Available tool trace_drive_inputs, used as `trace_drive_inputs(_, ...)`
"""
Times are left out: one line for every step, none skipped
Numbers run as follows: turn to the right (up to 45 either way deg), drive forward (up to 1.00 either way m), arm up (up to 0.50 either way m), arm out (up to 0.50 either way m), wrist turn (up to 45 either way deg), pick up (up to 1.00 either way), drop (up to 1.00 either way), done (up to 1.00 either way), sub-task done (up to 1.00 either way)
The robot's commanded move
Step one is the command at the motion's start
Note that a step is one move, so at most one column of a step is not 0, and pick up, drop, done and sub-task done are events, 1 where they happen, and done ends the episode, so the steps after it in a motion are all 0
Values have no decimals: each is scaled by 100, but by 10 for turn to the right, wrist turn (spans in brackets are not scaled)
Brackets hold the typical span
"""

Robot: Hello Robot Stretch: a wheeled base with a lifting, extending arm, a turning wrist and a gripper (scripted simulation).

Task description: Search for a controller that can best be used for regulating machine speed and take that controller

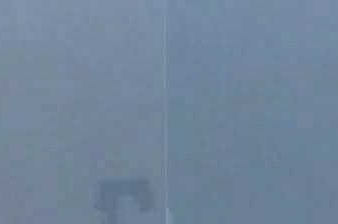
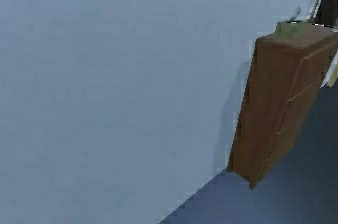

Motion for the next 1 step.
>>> trace_drive_inputs(450,0,0,0,0,0,0,0,0)
